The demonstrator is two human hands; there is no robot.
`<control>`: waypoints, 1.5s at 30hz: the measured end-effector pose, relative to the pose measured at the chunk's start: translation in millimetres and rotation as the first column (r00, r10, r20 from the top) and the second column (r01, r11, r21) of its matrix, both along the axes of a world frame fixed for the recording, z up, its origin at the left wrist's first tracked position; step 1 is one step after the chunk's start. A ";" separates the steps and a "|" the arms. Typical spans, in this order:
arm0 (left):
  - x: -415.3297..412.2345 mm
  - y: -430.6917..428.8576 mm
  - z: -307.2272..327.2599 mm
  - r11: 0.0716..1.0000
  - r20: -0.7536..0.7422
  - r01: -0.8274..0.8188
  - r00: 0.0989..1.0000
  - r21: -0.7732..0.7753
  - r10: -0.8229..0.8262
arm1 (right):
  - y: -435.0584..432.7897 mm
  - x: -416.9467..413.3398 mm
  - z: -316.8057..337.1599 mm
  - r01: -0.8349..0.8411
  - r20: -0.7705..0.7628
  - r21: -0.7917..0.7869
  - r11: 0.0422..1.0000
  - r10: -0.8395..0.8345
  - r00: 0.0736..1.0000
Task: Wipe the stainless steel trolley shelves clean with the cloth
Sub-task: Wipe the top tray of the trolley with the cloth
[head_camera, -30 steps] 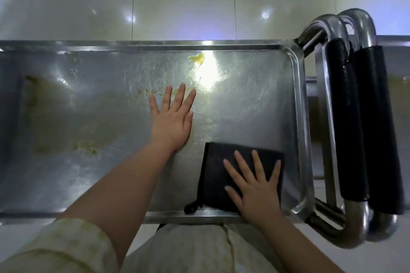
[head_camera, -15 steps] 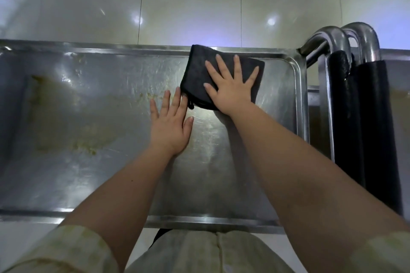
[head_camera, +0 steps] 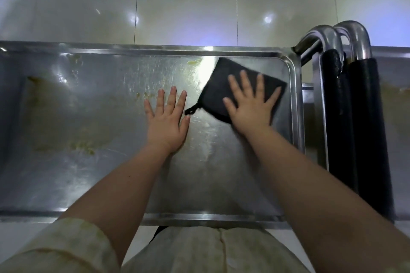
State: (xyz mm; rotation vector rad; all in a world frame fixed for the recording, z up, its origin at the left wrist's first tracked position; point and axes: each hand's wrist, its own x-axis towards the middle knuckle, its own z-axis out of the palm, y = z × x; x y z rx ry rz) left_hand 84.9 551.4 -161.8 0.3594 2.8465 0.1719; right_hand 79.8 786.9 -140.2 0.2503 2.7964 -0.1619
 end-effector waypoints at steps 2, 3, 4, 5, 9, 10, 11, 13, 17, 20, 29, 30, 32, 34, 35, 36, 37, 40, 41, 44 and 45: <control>-0.1 -1.9 0.7 1.000 0.006 0.007 1.000 -0.009 -0.007 | -29.8 18.0 -0.4 -0.177 -0.008 -0.002 0.984 0.177 0.984; 0.0 -2.0 0.6 1.000 0.008 0.008 1.000 -0.014 -0.008 | -34.0 22.1 -0.6 -0.219 -0.007 -0.006 0.976 0.219 0.976; 0.2 -1.5 0.6 1.000 0.007 0.005 1.000 -0.012 -0.005 | -30.6 22.2 0.4 -0.226 -0.005 -0.016 0.974 0.226 0.974; 0.3 -0.5 0.7 1.000 0.004 0.001 1.000 -0.007 -0.001 | -20.5 21.1 0.9 -0.199 0.000 -0.020 0.980 0.199 0.980; 1.2 1.5 0.2 1.000 0.014 0.007 1.000 -0.026 -0.007 | 41.0 36.2 3.3 0.085 0.006 0.049 0.995 -0.085 0.996; 0.9 1.9 1.1 0.999 0.018 0.008 1.000 -0.032 -0.007 | 50.9 41.9 5.2 0.133 0.016 0.057 0.989 -0.134 0.991; 0.3 2.3 2.3 0.999 0.026 0.009 1.000 -0.034 -0.008 | 55.7 45.8 7.3 0.154 0.034 0.063 0.986 -0.157 0.987; -1.1 3.2 7.2 1.000 0.052 0.015 0.999 -0.009 -0.015 | 54.2 45.4 9.7 0.157 0.063 0.069 0.985 -0.161 0.985; -1.9 -22.5 18.4 0.999 0.057 -0.022 0.998 0.031 0.020 | 45.3 35.9 8.4 0.209 0.079 0.035 0.977 -0.211 0.974; 0.7 -57.1 17.4 0.996 0.069 -0.079 0.994 -0.039 0.082 | 34.8 37.3 7.8 0.258 0.096 0.070 0.964 -0.264 0.960; 4.1 -70.6 4.6 0.999 0.016 -0.027 0.999 -0.044 0.028 | -117.6 62.8 7.2 -0.281 0.053 -0.015 0.960 0.281 0.958; 4.1 -70.7 3.8 0.999 0.017 -0.024 1.000 -0.045 0.025 | -117.1 63.4 5.9 -0.304 0.052 -0.012 0.953 0.304 0.951; 3.6 -68.1 4.4 0.998 0.025 -0.040 0.999 -0.047 0.041 | -94.6 60.9 2.2 -0.247 0.042 -0.006 0.969 0.247 0.968; 3.8 -66.2 5.3 0.998 0.046 -0.049 0.998 -0.049 0.051 | -51.9 63.7 0.3 -0.067 0.033 0.018 0.998 0.066 0.997; 3.9 -66.4 5.1 0.998 0.051 -0.049 0.997 -0.046 0.051 | -25.2 68.3 0.4 0.034 0.037 0.042 0.999 -0.035 0.999; 4.3 -66.8 5.1 0.998 0.048 -0.045 0.998 -0.043 0.047 | 1.0 75.5 1.5 0.119 0.047 0.069 0.990 -0.123 0.991; 4.1 -67.1 4.9 0.998 0.043 -0.038 0.998 -0.045 0.040 | 23.1 83.6 3.8 0.176 0.061 0.100 0.979 -0.183 0.981; 5.4 -65.7 3.7 0.998 0.052 -0.023 0.998 -0.065 0.027 | 39.5 102.5 7.1 0.207 0.093 0.148 0.967 -0.222 0.971; 5.7 -64.7 3.7 0.997 0.057 -0.027 0.998 -0.067 0.031 | 27.6 103.5 6.1 0.186 0.087 0.125 0.974 -0.198 0.976; 5.8 -65.0 5.8 0.998 0.063 -0.024 0.998 -0.063 0.028 | -42.0 104.3 6.7 -0.025 0.064 0.035 0.999 0.023 0.998; 5.5 -66.0 6.7 0.998 0.062 -0.022 0.998 -0.059 0.026 | -70.4 107.3 6.0 -0.138 0.063 0.020 0.990 0.137 0.989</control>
